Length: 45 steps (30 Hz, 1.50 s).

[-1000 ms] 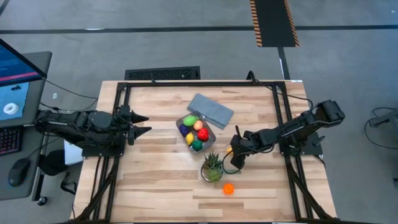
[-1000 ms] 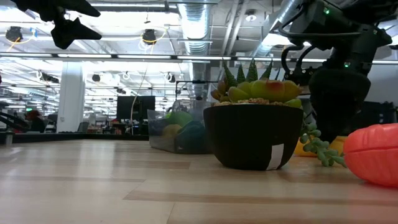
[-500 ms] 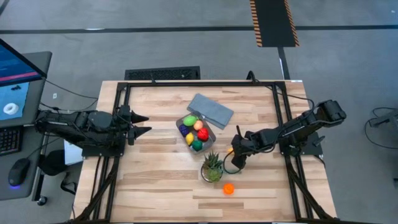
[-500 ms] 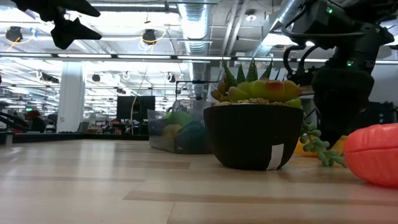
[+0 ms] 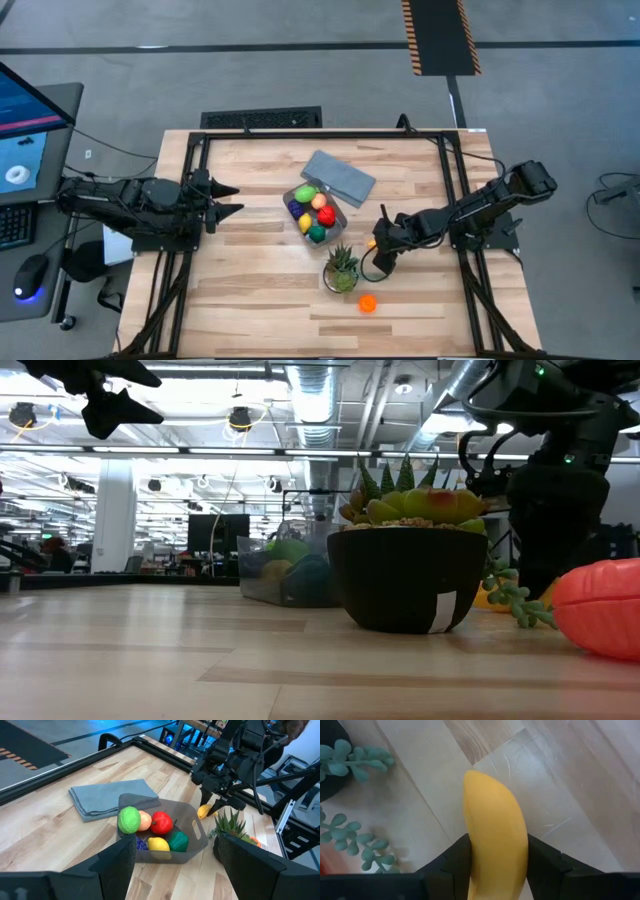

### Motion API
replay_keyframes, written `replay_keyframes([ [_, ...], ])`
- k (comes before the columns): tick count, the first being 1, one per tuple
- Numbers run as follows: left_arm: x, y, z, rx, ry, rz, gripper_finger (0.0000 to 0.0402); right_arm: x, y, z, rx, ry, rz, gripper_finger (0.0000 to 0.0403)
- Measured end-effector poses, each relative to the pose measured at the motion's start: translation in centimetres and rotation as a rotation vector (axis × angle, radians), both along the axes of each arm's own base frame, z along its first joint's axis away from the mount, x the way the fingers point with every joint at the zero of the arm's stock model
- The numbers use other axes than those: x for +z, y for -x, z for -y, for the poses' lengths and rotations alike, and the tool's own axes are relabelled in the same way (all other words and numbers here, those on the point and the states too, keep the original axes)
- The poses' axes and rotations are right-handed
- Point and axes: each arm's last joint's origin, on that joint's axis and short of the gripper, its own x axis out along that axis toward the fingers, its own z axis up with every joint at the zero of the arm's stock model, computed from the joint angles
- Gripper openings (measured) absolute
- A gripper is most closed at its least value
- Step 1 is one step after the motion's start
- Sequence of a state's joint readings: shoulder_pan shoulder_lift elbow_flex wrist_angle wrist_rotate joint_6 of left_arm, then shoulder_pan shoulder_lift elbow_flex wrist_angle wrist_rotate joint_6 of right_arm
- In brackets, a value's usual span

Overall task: Pick and placing Produce into tupperware
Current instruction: Put the yellow banana into the black bin

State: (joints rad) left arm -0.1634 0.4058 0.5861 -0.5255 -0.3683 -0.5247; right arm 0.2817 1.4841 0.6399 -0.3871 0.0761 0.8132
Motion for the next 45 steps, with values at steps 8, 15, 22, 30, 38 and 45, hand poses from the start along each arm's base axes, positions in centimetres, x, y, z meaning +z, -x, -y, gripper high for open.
replay_keyframes([
  [8,0.0,0.0,0.0,0.001,0.000,0.000,0.0269,0.9,0.2,0.1,-0.004,-0.005,0.037,0.0190],
  [15,0.0,0.0,0.0,0.003,-0.001,-0.001,0.0269,3.0,0.9,0.5,-0.029,0.020,0.110,0.0173],
  [22,0.0,0.0,0.0,0.003,-0.002,-0.001,0.0269,4.8,2.1,1.0,-0.070,0.044,0.165,0.0189],
  [30,0.0,0.0,0.0,0.001,-0.009,-0.002,0.0269,6.5,3.1,1.3,-0.082,0.026,0.228,0.0173],
  [38,0.0,0.0,0.0,0.002,-0.009,-0.002,0.0269,7.8,3.8,1.5,-0.087,0.024,0.303,0.0189],
  [45,0.0,0.0,0.0,0.009,-0.011,-0.001,0.0269,8.8,4.3,1.7,-0.089,0.007,0.364,0.0176],
])
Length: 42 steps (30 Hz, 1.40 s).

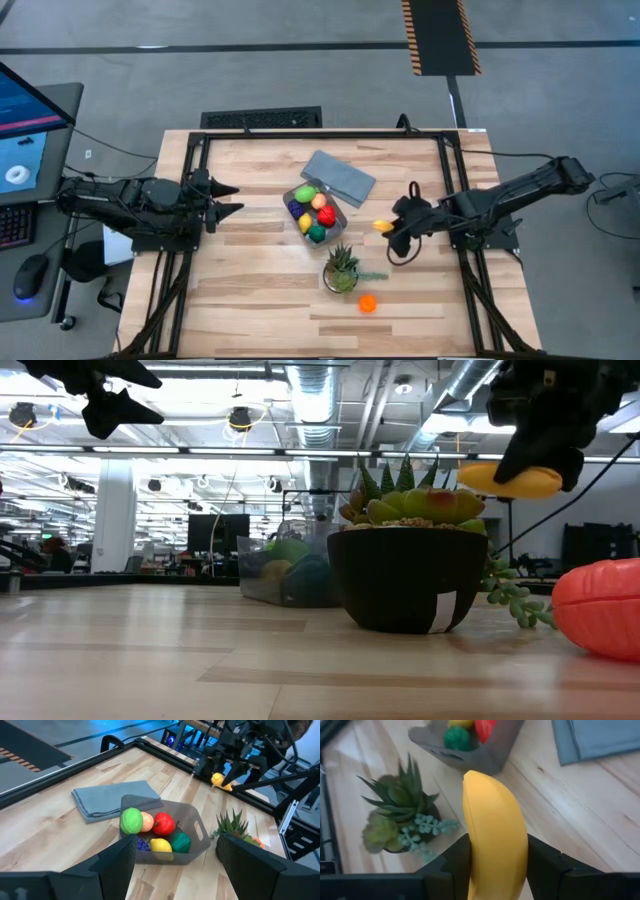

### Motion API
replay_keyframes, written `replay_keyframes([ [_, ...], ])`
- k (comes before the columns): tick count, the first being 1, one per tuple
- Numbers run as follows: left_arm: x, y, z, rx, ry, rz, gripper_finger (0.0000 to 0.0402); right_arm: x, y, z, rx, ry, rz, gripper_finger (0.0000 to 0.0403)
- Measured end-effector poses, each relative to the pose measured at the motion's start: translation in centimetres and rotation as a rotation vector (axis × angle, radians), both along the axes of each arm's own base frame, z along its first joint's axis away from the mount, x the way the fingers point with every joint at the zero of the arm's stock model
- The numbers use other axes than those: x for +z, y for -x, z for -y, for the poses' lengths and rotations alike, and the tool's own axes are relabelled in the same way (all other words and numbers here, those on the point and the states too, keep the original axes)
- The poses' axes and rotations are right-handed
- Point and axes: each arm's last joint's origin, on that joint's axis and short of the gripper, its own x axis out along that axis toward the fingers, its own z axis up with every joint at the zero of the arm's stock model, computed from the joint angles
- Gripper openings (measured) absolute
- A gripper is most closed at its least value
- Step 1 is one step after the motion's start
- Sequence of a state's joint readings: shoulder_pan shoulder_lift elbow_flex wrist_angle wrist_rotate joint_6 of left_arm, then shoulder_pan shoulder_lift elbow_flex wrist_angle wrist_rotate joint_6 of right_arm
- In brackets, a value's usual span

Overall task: Pick and placing Produce into tupperware
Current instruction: Put the yellow banana into the black bin

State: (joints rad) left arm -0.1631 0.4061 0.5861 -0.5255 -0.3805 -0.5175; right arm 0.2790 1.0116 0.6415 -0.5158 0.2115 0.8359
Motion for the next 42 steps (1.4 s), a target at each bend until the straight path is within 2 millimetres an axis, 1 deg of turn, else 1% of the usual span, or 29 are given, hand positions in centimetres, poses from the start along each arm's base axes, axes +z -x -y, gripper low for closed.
replay_keyframes([
  [3,0.0,0.0,0.0,0.001,0.000,0.000,0.0269,0.5,0.2,0.1,0.003,-0.004,0.037,0.0175],
  [9,0.0,0.0,0.0,0.007,-0.003,0.001,0.0269,1.5,0.1,0.1,0.004,0.006,0.139,0.0191],
  [17,0.0,0.0,0.0,0.009,-0.003,0.001,0.0269,2.6,-0.1,0.5,0.001,0.014,0.248,0.0175],
  [21,0.0,0.0,0.0,0.010,-0.001,0.002,0.0269,3.2,-0.3,0.7,0.004,0.019,0.298,0.0180],
  [27,0.0,0.0,0.0,0.011,0.004,0.003,0.0269,3.6,-0.5,1.0,0.007,0.029,0.345,0.0193],
  [35,0.0,0.0,0.0,0.011,0.004,0.003,0.0269,4.1,-0.9,1.3,0.008,0.047,0.398,0.0176],
  [42,0.0,0.0,0.0,0.012,0.004,0.003,0.0269,4.4,-1.1,1.7,0.005,0.061,0.438,0.0193],
])
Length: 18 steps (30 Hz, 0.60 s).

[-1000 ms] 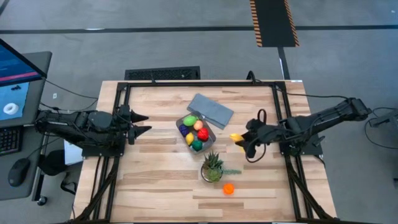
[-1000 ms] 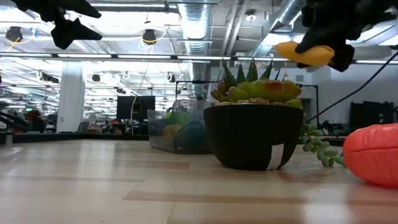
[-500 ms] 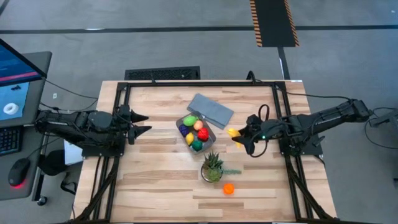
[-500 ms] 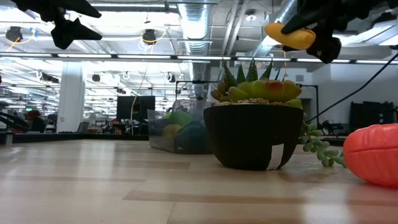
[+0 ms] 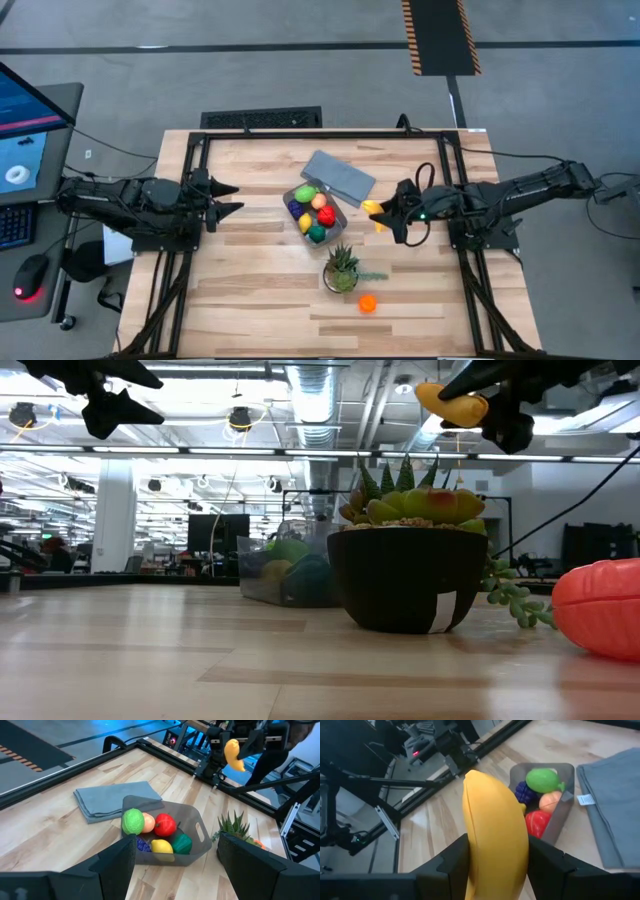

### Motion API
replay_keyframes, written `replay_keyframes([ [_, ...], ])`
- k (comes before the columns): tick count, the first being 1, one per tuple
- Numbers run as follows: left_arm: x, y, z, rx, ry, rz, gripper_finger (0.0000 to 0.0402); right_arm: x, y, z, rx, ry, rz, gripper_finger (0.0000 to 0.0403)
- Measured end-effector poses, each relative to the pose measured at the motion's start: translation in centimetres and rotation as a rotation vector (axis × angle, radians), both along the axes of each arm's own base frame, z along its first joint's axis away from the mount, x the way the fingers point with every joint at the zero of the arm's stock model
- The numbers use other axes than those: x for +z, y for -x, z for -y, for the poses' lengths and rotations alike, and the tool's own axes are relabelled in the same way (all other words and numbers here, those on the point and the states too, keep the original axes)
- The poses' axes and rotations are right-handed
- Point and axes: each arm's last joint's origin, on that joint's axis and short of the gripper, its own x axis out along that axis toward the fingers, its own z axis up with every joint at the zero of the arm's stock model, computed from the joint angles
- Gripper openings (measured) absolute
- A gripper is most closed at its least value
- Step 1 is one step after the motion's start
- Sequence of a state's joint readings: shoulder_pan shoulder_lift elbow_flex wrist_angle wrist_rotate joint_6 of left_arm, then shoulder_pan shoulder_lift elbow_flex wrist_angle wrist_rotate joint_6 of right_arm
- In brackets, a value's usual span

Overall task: Pick and placing Produce into tupperware
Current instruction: Put the yellow banana into the black bin

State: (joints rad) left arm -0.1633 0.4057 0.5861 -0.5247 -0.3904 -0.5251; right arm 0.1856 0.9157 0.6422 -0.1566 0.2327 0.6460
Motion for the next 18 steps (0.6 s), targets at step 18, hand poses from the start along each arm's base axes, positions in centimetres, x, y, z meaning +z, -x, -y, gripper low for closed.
replay_keyframes([
  [18,0.00,0.00,-0.04,0.013,-0.007,0.000,0.0269,0.91,-0.43,0.43,-0.003,0.030,0.097,0.0195],
])
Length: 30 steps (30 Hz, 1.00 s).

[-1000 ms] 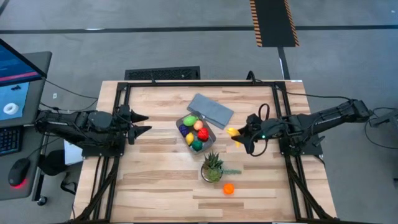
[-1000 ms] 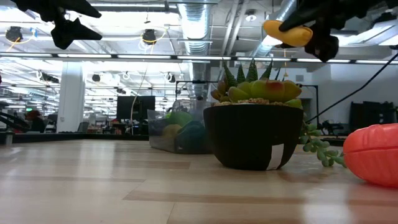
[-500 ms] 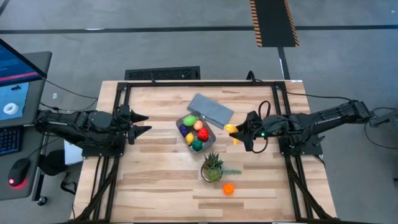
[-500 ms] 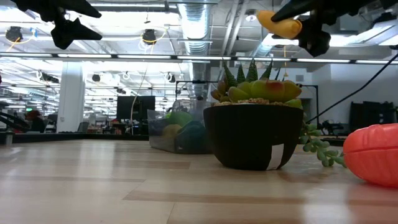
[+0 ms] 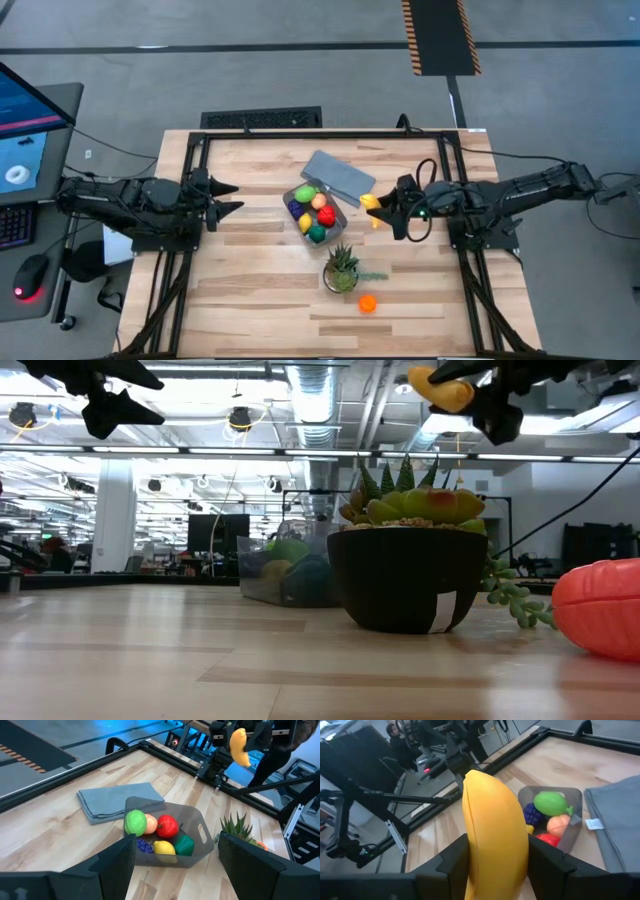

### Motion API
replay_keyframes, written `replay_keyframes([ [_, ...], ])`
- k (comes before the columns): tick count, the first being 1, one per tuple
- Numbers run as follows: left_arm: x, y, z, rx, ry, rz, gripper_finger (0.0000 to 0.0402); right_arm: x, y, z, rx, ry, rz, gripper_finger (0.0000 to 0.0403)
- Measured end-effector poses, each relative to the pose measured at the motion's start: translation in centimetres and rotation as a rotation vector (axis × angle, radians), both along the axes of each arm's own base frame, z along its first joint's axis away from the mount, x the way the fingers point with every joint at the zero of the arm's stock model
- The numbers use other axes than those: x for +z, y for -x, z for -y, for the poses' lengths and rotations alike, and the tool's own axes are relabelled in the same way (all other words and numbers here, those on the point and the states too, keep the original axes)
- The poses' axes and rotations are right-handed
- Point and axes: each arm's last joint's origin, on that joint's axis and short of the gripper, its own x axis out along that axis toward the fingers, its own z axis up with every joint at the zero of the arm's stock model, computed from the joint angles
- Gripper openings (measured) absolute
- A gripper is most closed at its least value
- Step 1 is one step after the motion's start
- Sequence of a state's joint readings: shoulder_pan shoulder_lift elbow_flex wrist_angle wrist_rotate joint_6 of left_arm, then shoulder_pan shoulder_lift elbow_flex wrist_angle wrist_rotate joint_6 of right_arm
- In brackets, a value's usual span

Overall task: Pick and placing Produce into tupperware
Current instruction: Put the yellow banana into the black bin

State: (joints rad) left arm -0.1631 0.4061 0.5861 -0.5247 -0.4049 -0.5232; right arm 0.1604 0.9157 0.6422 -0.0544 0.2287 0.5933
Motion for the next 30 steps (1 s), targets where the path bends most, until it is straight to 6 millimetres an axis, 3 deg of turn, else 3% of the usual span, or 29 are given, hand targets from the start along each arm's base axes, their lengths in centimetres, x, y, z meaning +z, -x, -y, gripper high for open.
replay_keyframes([
  [9,0.0,0.0,0.0,-0.002,-0.007,-0.002,0.0269,0.6,-0.2,0.3,-0.008,0.016,0.057,0.0179],
  [15,0.0,0.0,0.0,-0.002,-0.006,-0.002,0.0269,0.6,-0.4,0.7,-0.011,0.012,0.069,0.0190],
  [30,0.0,0.0,0.0,-0.002,-0.005,-0.001,0.0269,-0.3,-2.5,0.7,0.016,0.023,0.081,0.0185],
])
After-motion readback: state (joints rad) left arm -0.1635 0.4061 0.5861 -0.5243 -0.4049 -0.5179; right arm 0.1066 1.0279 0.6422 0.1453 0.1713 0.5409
